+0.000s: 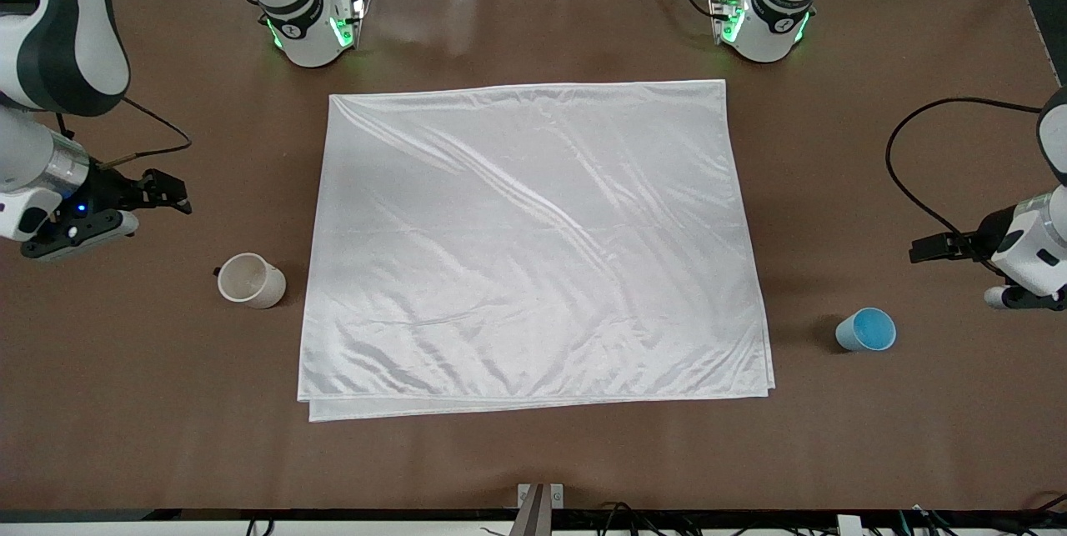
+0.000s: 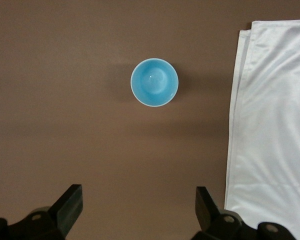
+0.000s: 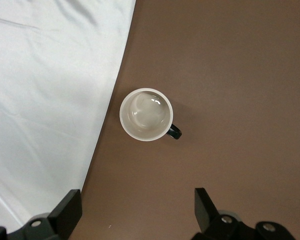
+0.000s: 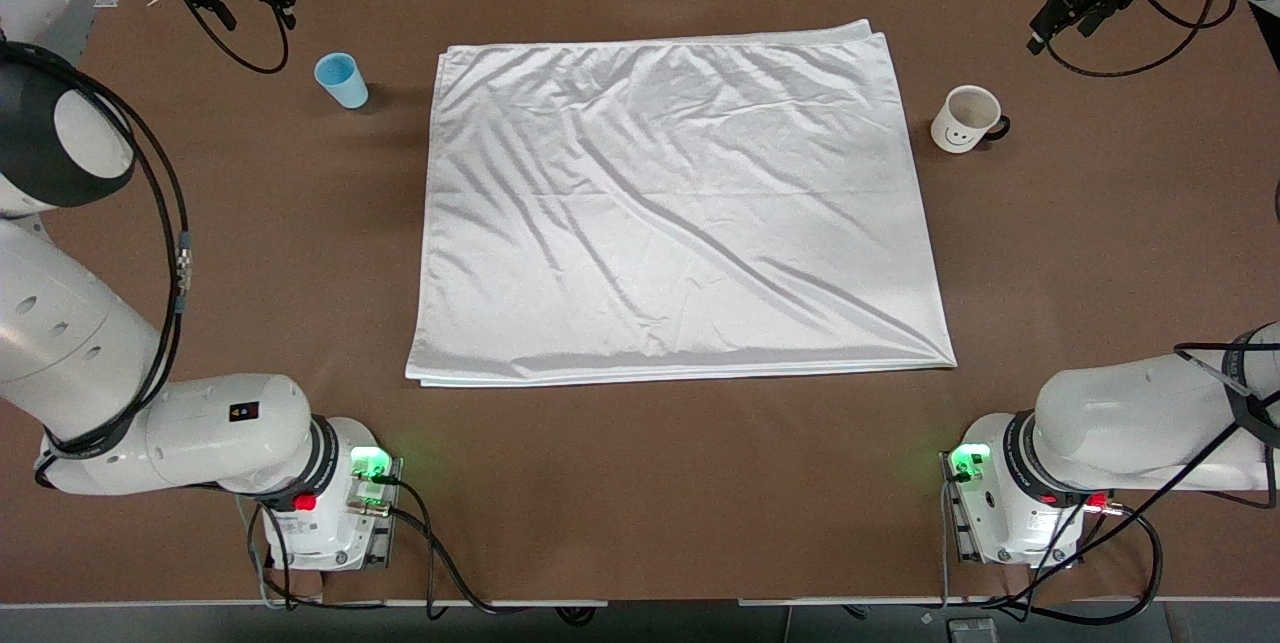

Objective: Place blue cup into white mug on cloth

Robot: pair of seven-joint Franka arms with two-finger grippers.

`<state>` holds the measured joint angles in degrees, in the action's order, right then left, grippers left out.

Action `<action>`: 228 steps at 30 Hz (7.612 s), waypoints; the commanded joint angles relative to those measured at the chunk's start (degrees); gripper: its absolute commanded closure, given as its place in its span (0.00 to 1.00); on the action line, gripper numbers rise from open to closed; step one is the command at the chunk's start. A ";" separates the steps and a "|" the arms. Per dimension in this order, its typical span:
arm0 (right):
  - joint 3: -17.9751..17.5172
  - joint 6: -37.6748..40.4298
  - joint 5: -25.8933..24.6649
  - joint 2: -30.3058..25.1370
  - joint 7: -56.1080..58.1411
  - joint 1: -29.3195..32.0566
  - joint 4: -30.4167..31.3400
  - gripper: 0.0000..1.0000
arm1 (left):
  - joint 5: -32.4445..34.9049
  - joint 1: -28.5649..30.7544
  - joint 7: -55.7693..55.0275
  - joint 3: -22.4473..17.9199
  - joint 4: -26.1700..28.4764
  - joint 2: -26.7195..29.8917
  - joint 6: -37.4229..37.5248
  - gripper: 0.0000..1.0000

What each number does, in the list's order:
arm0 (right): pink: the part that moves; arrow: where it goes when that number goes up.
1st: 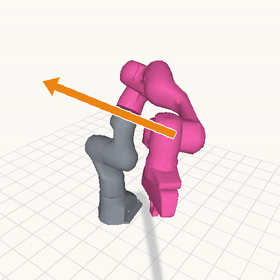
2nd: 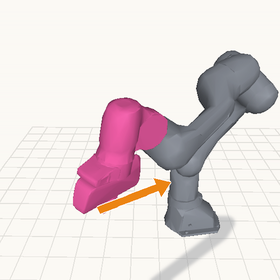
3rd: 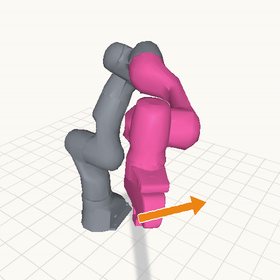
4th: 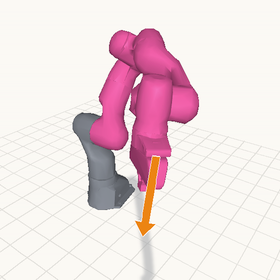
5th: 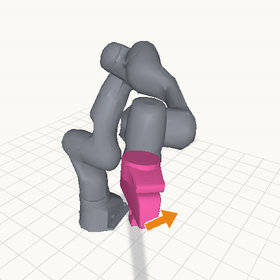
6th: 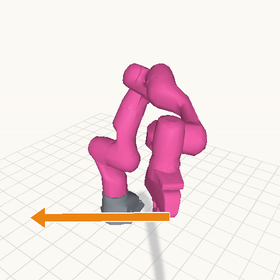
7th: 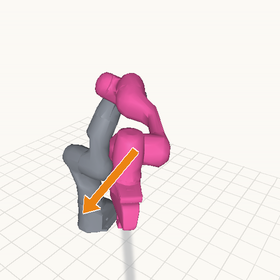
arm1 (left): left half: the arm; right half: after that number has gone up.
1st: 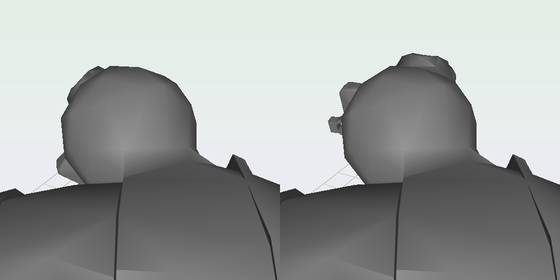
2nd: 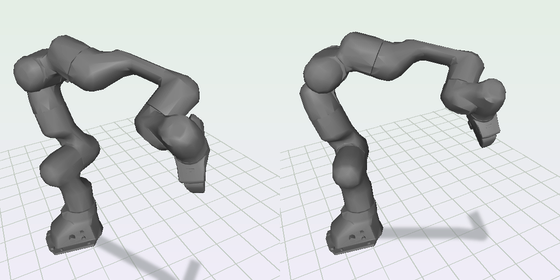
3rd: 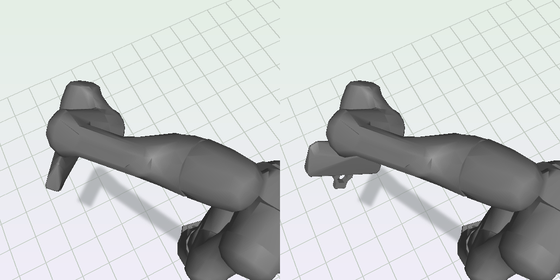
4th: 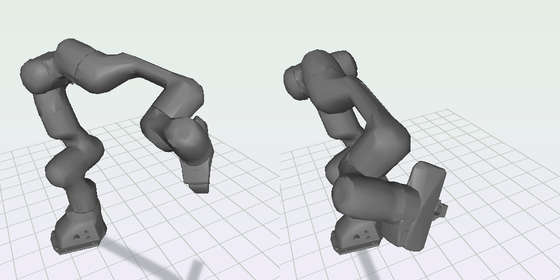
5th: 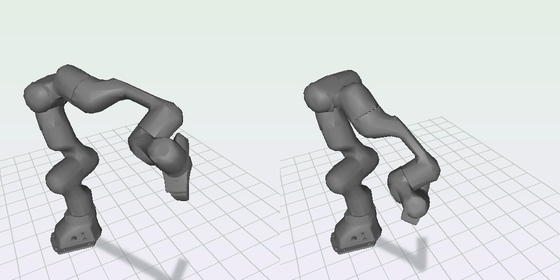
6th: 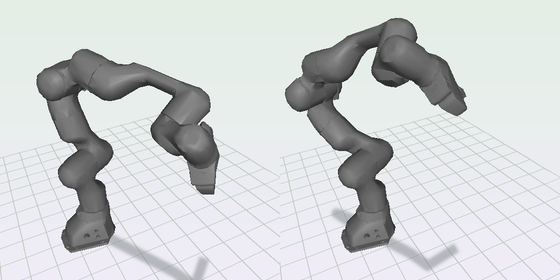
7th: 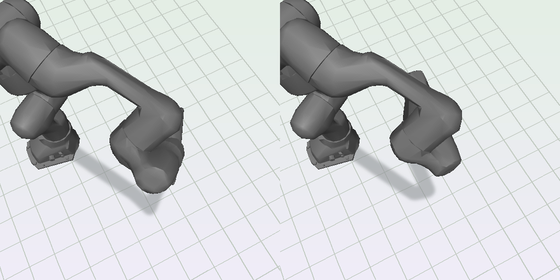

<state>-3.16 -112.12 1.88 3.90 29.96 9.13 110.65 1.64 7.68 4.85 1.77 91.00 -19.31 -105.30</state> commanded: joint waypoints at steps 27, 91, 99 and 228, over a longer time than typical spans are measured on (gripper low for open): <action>0.00 -12.68 1.20 14.20 37.09 3.35 0.27 0.00 | 1.00 2.78 4.29 0.16 -3.55 -14.53 -18.36 0.00; -0.27 -27.54 -2.76 25.72 53.71 3.97 0.88 0.31 | 0.47 2.52 4.03 0.25 -3.99 -22.00 -26.01 1.00; -0.35 -27.10 -2.76 24.84 53.89 3.97 1.94 0.70 | 0.56 2.43 4.12 0.25 -3.90 -21.91 -26.01 1.00; -3.78 -26.66 -11.99 28.97 5.37 -43.32 -7.55 1.00 | 0.82 -34.22 -49.85 0.87 -5.93 -11.19 -7.38 1.00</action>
<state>-7.49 -138.23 -8.30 31.40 37.79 -33.28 104.52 1.62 -24.84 -42.69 3.18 84.73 -31.32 -113.37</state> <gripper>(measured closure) 0.806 0.960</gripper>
